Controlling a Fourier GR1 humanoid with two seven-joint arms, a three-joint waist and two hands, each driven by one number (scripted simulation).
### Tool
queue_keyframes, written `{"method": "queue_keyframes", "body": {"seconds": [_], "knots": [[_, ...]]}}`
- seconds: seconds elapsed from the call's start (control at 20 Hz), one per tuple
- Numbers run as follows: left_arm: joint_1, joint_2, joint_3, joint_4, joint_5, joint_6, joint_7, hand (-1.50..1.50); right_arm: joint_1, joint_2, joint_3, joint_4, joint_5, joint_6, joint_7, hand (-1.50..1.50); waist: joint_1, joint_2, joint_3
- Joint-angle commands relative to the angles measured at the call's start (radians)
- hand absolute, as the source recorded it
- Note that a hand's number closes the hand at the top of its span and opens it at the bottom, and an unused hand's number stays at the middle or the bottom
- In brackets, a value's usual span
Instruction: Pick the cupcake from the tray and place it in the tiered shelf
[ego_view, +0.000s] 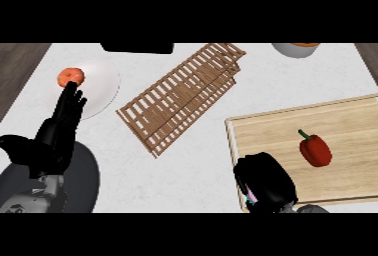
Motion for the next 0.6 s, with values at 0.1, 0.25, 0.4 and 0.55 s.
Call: {"method": "queue_keyframes", "body": {"seconds": [0.1, 0.25, 0.4, 0.55], "knots": [[0.001, -0.028, -0.010, 0.009, -0.031, 0.029, -0.007, 0.00, -0.038, 0.097, 0.118, -0.038, -0.069, 0.048, -0.179, 1.50, -0.043, -0.003, 0.003], [0.043, 0.010, 0.030, -0.023, -0.009, -0.002, -0.006, 0.00, -0.019, 0.126, 0.083, -0.210, -0.104, 0.085, -0.122, 1.50, -0.050, -0.007, 0.002], [0.046, 0.013, 0.035, -0.030, -0.008, -0.002, -0.012, 0.00, 0.022, 0.217, -0.010, -0.325, -0.251, 0.085, -0.059, 1.50, -0.058, -0.007, 0.002], [0.081, -0.011, 0.006, -0.048, -0.017, 0.008, 0.017, 0.00, 0.046, 0.204, -0.116, -0.505, -0.335, 0.133, 0.035, 1.50, -0.066, -0.010, 0.002]]}}
